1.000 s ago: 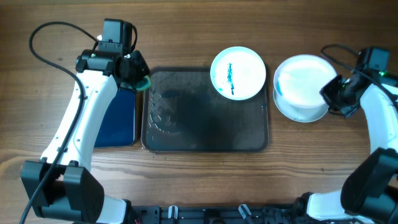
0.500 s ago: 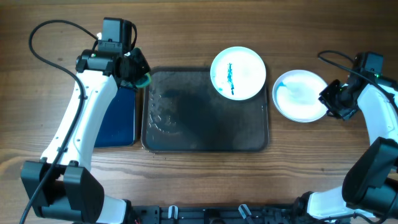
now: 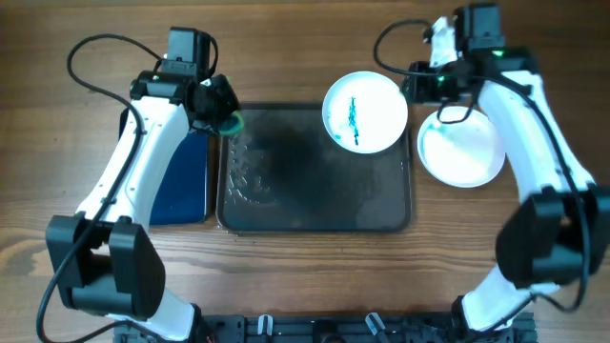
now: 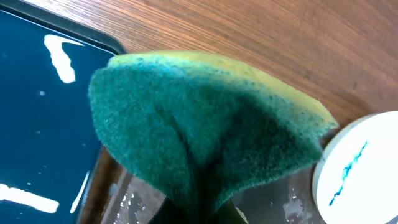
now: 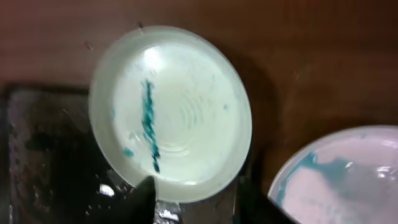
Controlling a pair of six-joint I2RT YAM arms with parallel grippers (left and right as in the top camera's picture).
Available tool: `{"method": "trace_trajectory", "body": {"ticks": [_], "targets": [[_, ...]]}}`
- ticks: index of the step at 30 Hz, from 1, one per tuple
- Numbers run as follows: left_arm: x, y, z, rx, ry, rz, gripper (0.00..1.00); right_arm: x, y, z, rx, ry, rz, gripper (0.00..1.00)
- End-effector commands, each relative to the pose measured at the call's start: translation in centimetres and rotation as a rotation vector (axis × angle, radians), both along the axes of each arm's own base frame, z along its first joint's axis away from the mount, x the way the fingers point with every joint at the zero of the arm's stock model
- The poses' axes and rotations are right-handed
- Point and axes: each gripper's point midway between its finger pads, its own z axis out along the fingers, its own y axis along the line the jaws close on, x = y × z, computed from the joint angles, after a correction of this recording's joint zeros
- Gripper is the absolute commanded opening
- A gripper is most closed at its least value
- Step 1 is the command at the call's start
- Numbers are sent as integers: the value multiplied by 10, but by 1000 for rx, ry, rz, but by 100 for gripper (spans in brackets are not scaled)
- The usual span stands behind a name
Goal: Clean dirty plates on tray and stack at the side
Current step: 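Grasp the last stained plate with the right gripper and slide it to tray center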
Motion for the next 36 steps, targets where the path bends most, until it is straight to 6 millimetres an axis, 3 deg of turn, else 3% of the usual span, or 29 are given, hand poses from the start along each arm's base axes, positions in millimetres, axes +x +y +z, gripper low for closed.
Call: {"method": "trace_trajectory", "body": {"ticks": [1,2,4,9,19,22,28,34,35,36], "targets": [[-1,-21,-1,-29,3,-58,4,-13,4,-45,22,187,-118,29],[-1,-24,0,-24,1,-65,4,-23,7,-64,32,272,-187,25],[-1,-24,-1,-23,1,-65,4,-27,10,-74,35,298,-210,25],[-1,-24,-1,-22,1,-65,4,-29,0,-85,-20,313,-264,25],[-1,-23,-1,-19,0,-63,4,-35,0,-118,-2,295,-278,25],[-1,-23,0,-20,-2,-63,4,-40,5,-127,-8,290,-235,18],[-1,-23,0,-20,-3,-63,4,-59,46,-129,12,312,-48,4],[0,-23,0,-20,-3,-63,4,-87,99,-112,81,356,87,4],[0,-23,0,-20,-3,-63,4,-88,102,-106,78,341,117,6],[-1,-24,0,-20,-3,-63,4,-88,106,-98,72,312,167,16]]}}
